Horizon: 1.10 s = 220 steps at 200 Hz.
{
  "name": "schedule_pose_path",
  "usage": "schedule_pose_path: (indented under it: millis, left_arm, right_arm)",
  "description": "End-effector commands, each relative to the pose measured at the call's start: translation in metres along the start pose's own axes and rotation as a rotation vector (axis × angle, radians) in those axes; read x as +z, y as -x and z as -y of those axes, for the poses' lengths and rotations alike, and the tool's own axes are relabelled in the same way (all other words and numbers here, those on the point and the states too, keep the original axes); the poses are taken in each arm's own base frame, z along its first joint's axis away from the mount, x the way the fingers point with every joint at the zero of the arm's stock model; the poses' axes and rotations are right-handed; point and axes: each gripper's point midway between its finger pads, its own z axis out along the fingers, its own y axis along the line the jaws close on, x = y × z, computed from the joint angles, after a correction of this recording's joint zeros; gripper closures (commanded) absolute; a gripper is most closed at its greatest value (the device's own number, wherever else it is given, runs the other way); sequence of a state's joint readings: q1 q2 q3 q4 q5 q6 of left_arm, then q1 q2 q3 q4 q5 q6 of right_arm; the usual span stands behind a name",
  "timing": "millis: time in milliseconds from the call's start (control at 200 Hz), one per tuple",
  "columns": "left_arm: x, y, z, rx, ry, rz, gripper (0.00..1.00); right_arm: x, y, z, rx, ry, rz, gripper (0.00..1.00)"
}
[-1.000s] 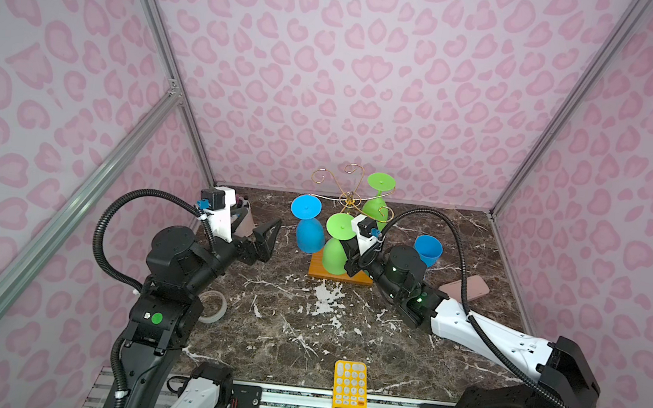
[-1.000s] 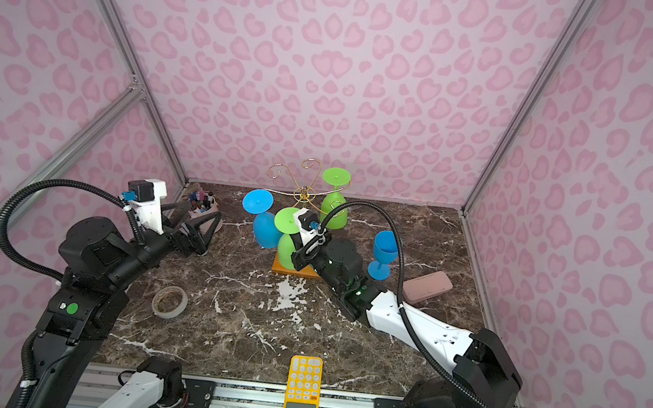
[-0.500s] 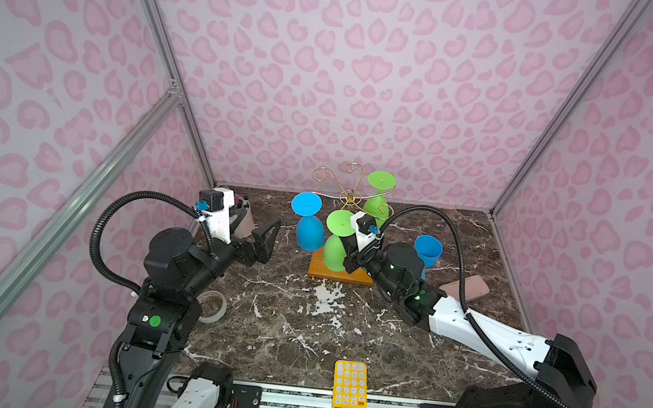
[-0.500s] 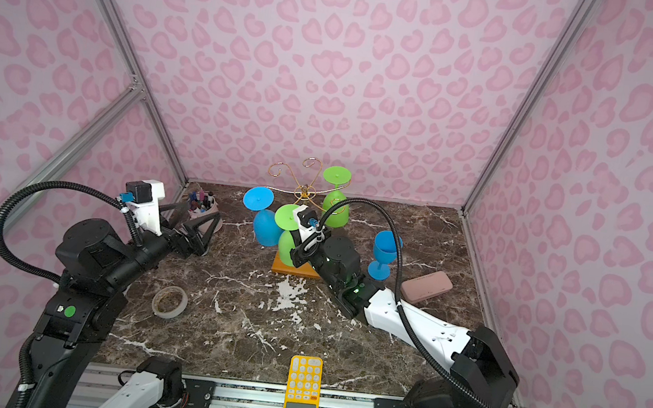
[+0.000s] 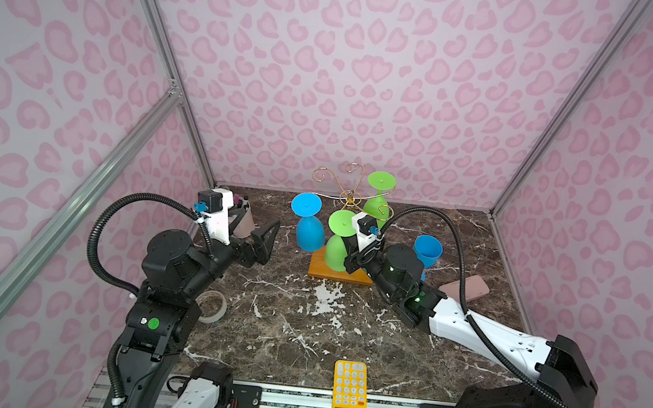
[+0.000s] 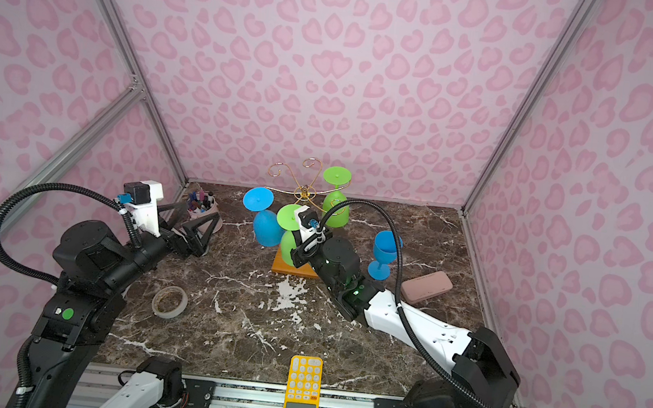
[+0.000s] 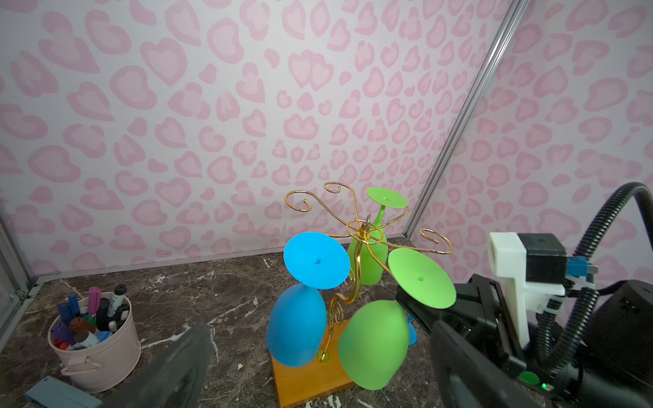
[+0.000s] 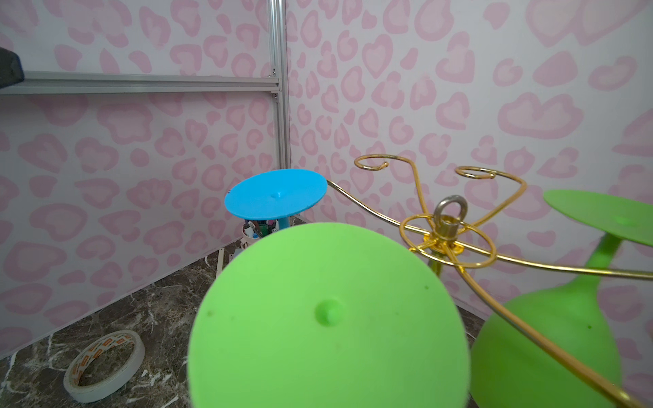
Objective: Take the wine glass off the wine glass rack
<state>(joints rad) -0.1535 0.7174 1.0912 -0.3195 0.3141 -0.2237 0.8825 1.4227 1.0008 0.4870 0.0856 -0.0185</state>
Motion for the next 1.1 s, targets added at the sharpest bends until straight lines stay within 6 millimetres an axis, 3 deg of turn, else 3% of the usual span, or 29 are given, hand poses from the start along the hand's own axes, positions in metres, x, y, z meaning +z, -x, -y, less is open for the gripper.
schedule_pose_path:
  millis: [0, 615, 1095]
  left_arm:
    - [-0.002, 0.002, 0.000, 0.012, 0.005, 0.005, 0.03]
    - [-0.002, 0.004, 0.001, 0.010, 0.000, 0.009, 0.03]
    - [-0.003, 0.004, 0.001, 0.012, 0.001, 0.011, 0.03]
  right_arm:
    - [-0.003, 0.005, 0.006, 0.009, -0.036, 0.027, 1.00]
    - [-0.006, -0.005, -0.001, 0.004, -0.003, -0.005, 0.99]
    - [-0.010, -0.007, -0.002, -0.005, 0.001, -0.011, 0.86]
